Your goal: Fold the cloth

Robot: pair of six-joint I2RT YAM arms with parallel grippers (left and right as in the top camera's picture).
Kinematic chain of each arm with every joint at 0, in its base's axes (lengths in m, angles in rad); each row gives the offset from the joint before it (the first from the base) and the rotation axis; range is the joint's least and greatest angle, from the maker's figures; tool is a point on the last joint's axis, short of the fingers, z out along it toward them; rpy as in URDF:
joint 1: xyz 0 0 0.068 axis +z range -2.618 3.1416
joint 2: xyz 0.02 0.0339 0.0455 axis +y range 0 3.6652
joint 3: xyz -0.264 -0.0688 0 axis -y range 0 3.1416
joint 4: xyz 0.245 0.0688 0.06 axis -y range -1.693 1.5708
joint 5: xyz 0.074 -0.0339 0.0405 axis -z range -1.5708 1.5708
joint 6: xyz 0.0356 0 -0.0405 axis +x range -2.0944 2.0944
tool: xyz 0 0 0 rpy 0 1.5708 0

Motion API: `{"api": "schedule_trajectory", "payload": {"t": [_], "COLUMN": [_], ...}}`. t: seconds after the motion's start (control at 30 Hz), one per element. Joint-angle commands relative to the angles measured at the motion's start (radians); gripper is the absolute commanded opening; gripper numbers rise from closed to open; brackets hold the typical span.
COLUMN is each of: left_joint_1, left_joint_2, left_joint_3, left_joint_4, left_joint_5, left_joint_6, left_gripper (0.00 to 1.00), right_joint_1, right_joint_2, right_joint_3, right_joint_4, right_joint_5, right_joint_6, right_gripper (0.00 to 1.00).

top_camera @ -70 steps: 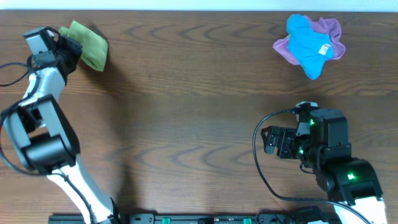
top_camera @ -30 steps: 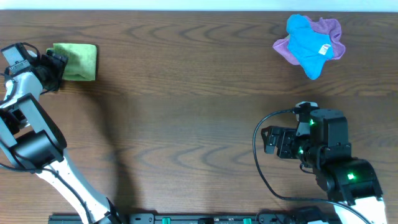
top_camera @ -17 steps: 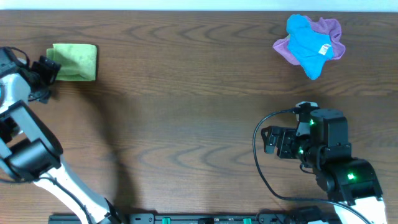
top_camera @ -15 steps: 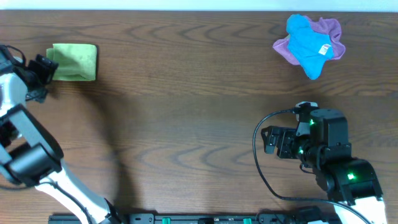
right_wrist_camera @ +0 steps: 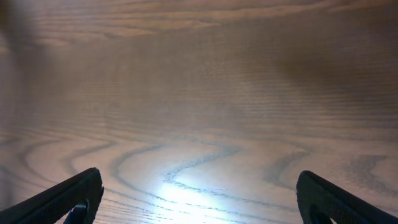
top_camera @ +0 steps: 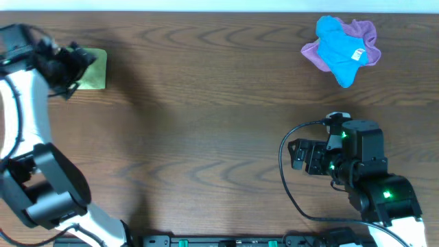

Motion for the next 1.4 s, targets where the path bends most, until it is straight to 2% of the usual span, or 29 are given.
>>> {"api": "schedule_trajectory", "payload": {"t": [0.0,0.1,0.2,0.33,0.53,0.67,0.87,1.07,1.37], "left_joint_1": [-0.064,-0.118,-0.157,-0.181,-0.25,-0.3,-0.369,-0.374,-0.374], "left_joint_2": [-0.075,-0.115,-0.14,-0.143,-0.147,-0.153,-0.257,-0.43,-0.752], "left_joint_3": [0.008,0.008,0.008,0.008,0.006,0.003,-0.061,-0.206,-0.576], "left_joint_4": [0.001,0.002,0.0,-0.065,-0.078,-0.077,-0.04,0.063,0.237], "left_joint_5": [0.032,0.086,0.064,0.062,0.055,-0.014,-0.163,-0.216,-0.288], "left_joint_6": [0.047,0.026,0.043,0.132,0.275,0.311,0.354,0.415,0.459], "left_gripper": [0.95,0.95,0.95,0.95,0.95,0.95,0.95,0.95,0.95], "right_joint_1": [-0.007,-0.007,-0.007,-0.007,-0.007,-0.007,-0.007,-0.007,-0.007], "right_joint_2": [-0.005,-0.005,-0.005,-0.004,-0.005,-0.005,-0.005,-0.004,-0.005], "right_joint_3": [-0.006,-0.006,-0.006,-0.006,-0.006,-0.006,-0.006,-0.006,-0.006], "right_joint_4": [-0.002,-0.002,-0.002,-0.002,-0.002,-0.002,-0.002,-0.002,-0.002], "right_joint_5": [0.003,0.003,0.003,0.003,0.003,0.003,0.003,0.003,0.003], "right_joint_6": [0.018,0.018,0.018,0.017,0.018,0.018,0.018,0.018,0.017], "right_gripper": [0.99,0.99,0.99,0.99,0.99,0.99,0.99,0.99,0.99]}}
